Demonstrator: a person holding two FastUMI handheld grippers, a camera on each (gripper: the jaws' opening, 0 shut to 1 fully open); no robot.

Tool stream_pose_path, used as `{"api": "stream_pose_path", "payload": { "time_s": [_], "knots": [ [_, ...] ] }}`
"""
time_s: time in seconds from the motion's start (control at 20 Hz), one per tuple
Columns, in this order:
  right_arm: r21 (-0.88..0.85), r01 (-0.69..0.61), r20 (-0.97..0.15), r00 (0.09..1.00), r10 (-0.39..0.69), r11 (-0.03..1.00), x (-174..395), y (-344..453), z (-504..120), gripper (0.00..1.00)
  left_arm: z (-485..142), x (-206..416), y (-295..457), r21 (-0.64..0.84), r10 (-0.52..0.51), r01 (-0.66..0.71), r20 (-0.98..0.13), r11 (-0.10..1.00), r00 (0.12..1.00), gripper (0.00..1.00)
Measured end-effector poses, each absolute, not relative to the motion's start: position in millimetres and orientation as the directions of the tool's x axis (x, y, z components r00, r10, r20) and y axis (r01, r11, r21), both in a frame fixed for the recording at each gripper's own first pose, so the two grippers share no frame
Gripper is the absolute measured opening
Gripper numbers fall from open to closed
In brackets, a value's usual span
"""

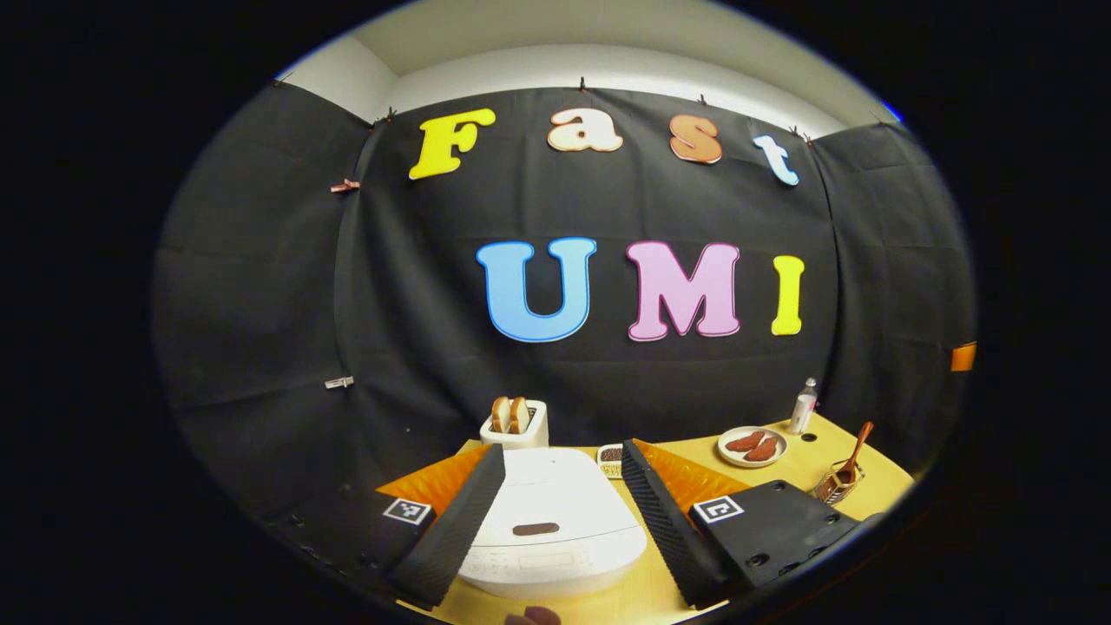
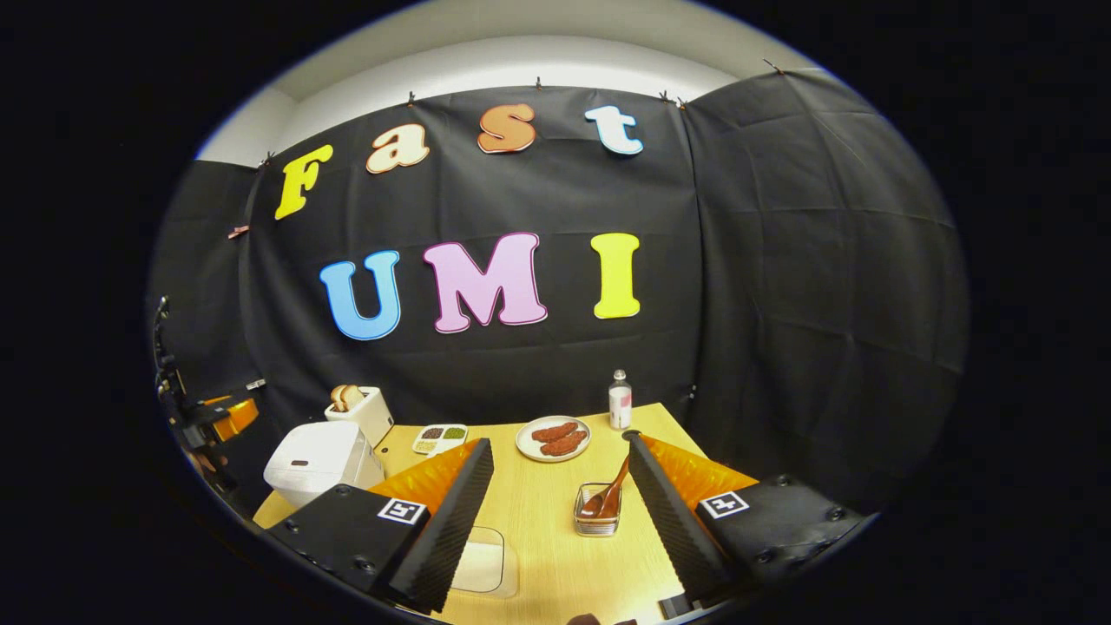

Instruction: Close the left gripper, press the button to open the rice cooker; take a wooden spoon from the chopstick holder with the right hand, scoop a spoonful of rice and pour it into the rice cooker, then put the wooden spoon back into the chopstick holder.

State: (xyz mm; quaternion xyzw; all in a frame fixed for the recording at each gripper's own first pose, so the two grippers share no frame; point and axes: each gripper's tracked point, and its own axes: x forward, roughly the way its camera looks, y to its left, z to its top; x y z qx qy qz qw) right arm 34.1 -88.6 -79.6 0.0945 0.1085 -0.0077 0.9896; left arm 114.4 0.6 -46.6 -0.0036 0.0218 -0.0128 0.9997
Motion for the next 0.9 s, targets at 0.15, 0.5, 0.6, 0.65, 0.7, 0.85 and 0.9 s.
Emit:
{"api": "stream_pose_path", "payload": {
  "time_s": [0.15,0.5,0.6,0.65,0.7,0.85,0.9],
  "knots": [
    [0.162,0.018,-0.177,0.984,0.011,0.987,34.7,-80.1,-67.3,0.98,-23.2,93.8,-4.8,0.005,-0.059,0.059,0.001,0.998,0.998,0.93],
    [0.138,-0.008,-0.060,0.998,0.017,0.990,35.0,-61.3,-33.9,1.00,-4.2,61.3,-12.8,0.025,-0.081,0.080,0.036,0.996,0.996,0.93],
    [0.114,-0.005,-0.038,0.999,0.010,0.993,35.9,-61.9,-30.5,0.98,-3.6,55.7,-13.9,0.021,-0.091,0.090,0.036,0.996,0.995,0.93],
    [0.105,-0.004,-0.036,0.999,0.008,0.994,36.3,-62.1,-31.0,0.98,-4.9,53.8,-13.4,0.015,-0.093,0.092,0.032,0.996,0.995,0.93],
    [0.099,-0.003,-0.035,0.999,0.007,0.995,37.0,-60.7,-32.4,0.98,-7.5,52.1,-13.2,0.009,-0.096,0.095,0.028,0.995,0.995,0.94],
    [0.077,-0.001,-0.034,0.999,0.003,0.997,38.4,-59.7,-34.0,0.98,-10.1,50.2,-8.9,0.015,-0.090,0.089,0.018,0.996,0.996,0.94],
    [0.076,0.000,-0.033,0.999,0.002,0.997,40.1,-59.0,-34.3,0.98,-9.5,50.0,-7.3,0.023,-0.088,0.088,0.020,0.996,0.996,0.94]
  ]
}}
